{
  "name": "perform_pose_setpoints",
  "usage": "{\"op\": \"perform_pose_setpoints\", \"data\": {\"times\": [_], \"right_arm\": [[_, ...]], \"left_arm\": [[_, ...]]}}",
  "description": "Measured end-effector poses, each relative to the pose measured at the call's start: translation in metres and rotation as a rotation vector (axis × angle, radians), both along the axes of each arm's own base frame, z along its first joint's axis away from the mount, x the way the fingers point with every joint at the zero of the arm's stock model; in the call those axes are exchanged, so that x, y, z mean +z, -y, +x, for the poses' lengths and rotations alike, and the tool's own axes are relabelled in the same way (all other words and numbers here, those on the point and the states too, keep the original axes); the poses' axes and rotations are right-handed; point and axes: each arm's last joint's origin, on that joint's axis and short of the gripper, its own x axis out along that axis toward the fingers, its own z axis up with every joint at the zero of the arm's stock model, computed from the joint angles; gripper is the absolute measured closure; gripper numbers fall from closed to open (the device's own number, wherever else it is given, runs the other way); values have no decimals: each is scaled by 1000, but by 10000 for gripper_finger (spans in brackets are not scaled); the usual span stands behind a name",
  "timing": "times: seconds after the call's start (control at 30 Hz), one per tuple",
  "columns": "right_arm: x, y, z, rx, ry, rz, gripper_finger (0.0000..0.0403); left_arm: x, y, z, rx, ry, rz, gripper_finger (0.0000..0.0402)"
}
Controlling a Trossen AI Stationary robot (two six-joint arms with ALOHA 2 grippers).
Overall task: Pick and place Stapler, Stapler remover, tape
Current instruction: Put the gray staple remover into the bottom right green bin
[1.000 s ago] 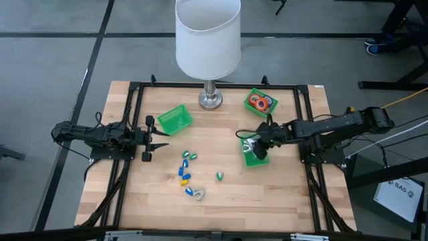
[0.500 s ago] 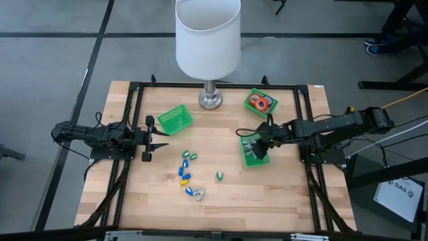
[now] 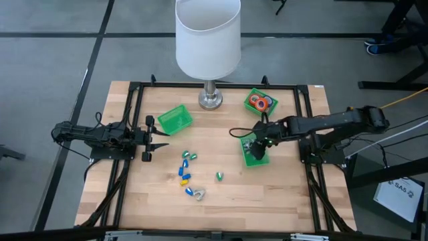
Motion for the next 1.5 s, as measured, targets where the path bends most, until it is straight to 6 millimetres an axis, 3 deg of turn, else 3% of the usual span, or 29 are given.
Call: {"op": "perform_pose_setpoints", "data": {"times": [0.17, 0.4, 0.83, 1.23, 1.5], "right_arm": [[14, -1, 31, 90, -25, -96, 151], [24, -3, 95, 237, 6, -281, 151], [9, -25, 198, 803, 186, -461, 151], [-10, -47, 256, 933, 262, -468, 151], [-17, -85, 269, 943, 299, -427, 151]], "left_arm": [[0, 0, 0, 0, 0, 0, 245], [0, 0, 0, 0, 0, 0, 245], [0, 0, 0, 0, 0, 0, 245], [0, 0, 0, 0, 0, 0, 245], [0, 0, 0, 0, 0, 0, 245]]}}
